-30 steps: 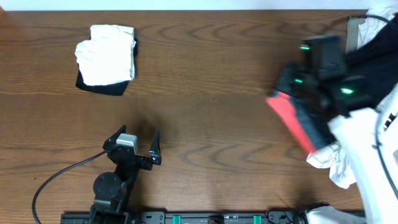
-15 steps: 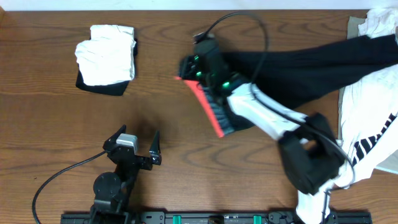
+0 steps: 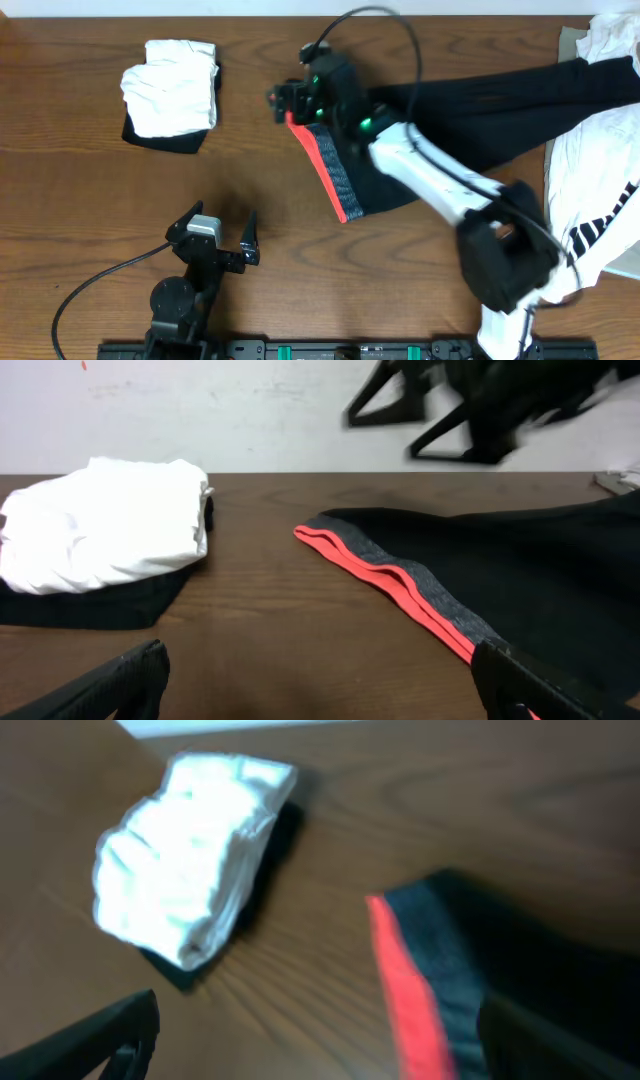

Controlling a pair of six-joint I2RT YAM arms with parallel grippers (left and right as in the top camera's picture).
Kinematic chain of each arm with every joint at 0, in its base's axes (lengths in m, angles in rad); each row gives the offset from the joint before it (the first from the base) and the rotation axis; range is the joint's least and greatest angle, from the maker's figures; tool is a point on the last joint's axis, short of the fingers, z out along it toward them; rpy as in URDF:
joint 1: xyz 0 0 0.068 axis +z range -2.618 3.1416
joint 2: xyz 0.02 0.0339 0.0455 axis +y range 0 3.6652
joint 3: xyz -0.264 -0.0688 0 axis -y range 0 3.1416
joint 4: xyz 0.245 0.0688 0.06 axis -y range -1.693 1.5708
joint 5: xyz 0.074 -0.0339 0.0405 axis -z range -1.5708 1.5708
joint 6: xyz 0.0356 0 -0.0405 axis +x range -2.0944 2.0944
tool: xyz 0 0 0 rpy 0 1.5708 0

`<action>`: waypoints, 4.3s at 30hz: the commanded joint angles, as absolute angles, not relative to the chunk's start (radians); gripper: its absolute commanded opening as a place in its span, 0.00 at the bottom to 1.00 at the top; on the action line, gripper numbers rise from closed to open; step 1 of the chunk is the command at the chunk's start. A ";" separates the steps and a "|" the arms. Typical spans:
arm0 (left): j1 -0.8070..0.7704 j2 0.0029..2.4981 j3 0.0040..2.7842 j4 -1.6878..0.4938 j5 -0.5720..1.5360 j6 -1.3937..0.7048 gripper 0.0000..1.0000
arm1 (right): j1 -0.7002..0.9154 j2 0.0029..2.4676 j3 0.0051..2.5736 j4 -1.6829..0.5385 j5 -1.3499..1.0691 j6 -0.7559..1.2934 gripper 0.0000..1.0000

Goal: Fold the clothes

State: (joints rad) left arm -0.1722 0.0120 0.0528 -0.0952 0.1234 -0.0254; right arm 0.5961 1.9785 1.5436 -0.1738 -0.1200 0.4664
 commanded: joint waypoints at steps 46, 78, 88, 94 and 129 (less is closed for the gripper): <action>-0.437 1.156 1.114 -0.719 0.269 -0.309 0.98 | -0.071 1.589 1.607 -1.087 -0.075 0.141 0.99; -0.594 1.515 1.112 -0.689 0.221 -0.379 0.98 | -0.074 1.590 1.607 -1.144 -0.089 0.132 0.99; -0.594 1.515 1.112 -0.721 0.163 -0.379 0.98 | -0.149 1.594 1.404 -1.161 0.020 0.272 0.01; -0.594 1.515 1.112 -0.740 0.163 -0.379 0.98 | -0.215 1.594 1.303 -1.184 0.014 0.310 0.01; -0.594 1.515 1.112 -0.770 0.163 -0.352 0.98 | -0.650 1.600 0.759 -0.492 0.183 0.287 0.01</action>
State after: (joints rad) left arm -0.5949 1.5204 1.1004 -0.7601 0.1761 -0.3656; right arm -0.5766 1.5993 0.7708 -0.5114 0.1562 0.3008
